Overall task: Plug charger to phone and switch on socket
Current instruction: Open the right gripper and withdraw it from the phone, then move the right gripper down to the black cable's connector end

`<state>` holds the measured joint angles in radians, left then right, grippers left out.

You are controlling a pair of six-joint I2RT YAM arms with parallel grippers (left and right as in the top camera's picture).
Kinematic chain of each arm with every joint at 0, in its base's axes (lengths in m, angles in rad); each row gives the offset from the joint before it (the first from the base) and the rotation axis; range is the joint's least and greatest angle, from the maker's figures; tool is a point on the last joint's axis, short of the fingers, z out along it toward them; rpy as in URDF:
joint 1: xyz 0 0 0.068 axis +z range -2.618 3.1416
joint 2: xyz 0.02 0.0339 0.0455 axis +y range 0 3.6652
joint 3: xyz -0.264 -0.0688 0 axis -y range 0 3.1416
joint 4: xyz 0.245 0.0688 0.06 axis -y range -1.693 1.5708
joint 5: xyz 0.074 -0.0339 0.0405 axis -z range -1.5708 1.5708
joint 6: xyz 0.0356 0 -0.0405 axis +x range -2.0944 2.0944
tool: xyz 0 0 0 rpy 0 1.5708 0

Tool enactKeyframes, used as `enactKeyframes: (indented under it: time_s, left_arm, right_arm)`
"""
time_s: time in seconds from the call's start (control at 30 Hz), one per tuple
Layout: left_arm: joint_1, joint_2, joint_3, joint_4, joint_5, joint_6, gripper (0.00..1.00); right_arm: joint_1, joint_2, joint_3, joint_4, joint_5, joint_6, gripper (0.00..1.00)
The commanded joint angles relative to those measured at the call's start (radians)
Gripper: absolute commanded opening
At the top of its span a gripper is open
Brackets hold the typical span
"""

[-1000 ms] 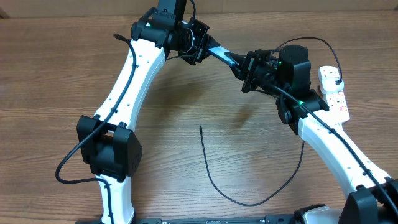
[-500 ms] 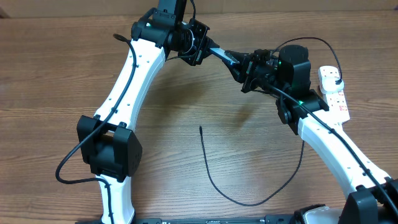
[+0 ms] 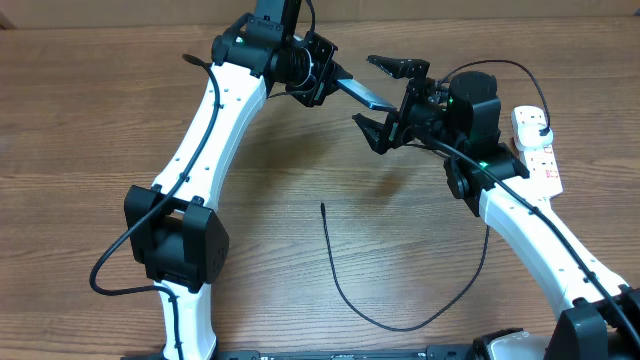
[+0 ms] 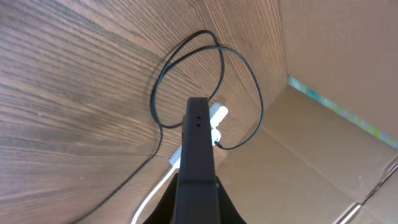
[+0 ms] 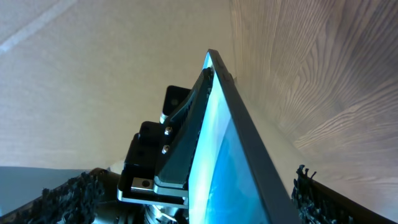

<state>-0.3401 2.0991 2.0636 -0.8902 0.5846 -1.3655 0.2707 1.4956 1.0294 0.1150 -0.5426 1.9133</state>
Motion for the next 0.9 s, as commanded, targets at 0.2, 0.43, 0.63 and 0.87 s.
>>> enactKeyframes:
  time_s: [0.2, 0.43, 0.63, 0.87]
  left_arm:
    - [0.056, -0.033, 0.023, 0.000, -0.003, 0.219, 0.04]
    - [0.124, -0.033, 0.023, -0.003, 0.039, 0.451, 0.04]
    - [0.174, -0.033, 0.023, -0.010, 0.106, 0.621, 0.04]
    - [0.207, -0.033, 0.023, -0.044, 0.231, 0.927, 0.04]
  right_arm:
    - [-0.005, -0.012, 0.019, 0.003, 0.004, -0.194, 1.00]
    - [-0.035, -0.012, 0.019, -0.092, 0.003, -0.449, 1.00]
    - [-0.052, -0.012, 0.019, -0.238, 0.038, -0.655, 1.00]
    - [-0.051, -0.012, 0.019, -0.448, 0.084, -0.956, 1.00]
